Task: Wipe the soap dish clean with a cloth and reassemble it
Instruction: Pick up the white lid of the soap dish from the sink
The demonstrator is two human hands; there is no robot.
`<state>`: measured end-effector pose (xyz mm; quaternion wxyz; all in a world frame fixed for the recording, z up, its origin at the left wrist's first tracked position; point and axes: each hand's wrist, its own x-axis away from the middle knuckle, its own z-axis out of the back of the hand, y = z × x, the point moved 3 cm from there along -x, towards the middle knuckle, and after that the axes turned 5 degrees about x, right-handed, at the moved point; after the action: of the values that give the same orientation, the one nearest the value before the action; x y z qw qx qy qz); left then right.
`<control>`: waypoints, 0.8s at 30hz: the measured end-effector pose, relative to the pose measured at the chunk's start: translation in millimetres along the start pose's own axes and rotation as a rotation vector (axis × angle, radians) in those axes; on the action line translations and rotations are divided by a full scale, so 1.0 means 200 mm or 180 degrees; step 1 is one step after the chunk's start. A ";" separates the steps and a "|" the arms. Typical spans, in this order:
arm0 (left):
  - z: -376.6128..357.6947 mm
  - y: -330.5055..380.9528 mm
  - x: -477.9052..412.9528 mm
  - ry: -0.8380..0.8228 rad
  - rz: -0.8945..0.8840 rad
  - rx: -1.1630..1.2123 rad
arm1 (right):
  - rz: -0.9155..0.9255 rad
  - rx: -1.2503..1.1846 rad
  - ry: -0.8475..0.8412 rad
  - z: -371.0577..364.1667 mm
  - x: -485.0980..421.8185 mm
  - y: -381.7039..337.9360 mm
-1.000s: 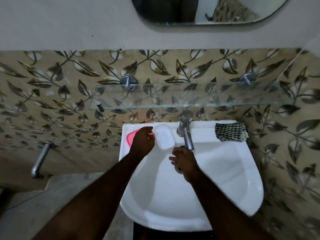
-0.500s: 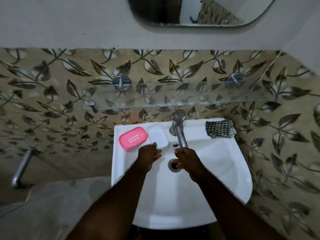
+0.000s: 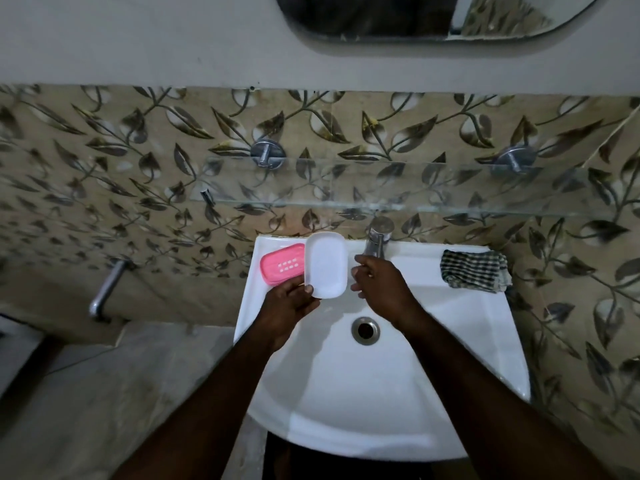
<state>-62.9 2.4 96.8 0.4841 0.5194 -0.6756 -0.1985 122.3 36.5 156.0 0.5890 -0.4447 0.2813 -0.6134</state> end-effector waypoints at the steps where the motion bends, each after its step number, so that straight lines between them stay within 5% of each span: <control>1: -0.01 0.02 0.02 -0.0047 -0.0043 0.0026 | 0.0104 0.0039 -0.0021 0.00 -0.01 -0.02; 10: -0.11 0.16 0.11 -0.0304 -0.0562 -0.0140 | 0.0439 -0.0062 -0.0232 0.08 -0.02 -0.15; 14: -0.17 0.27 0.12 -0.0170 -0.1268 -0.1221 | -0.0056 -0.1191 -0.0576 0.12 -0.02 -0.15; 20: -0.25 0.35 0.14 -0.0084 -0.2250 -0.2803 | -0.0110 -0.1448 -0.0260 0.17 0.00 -0.18; 24: -0.28 0.40 0.15 -0.0207 -0.2488 -0.2862 | -0.0083 -0.1696 -0.0161 0.19 0.03 -0.21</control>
<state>-54.8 19.6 196.6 0.5266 0.4673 -0.2985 -0.6443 135.7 44.3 210.1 0.4499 -0.6029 0.4123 -0.5139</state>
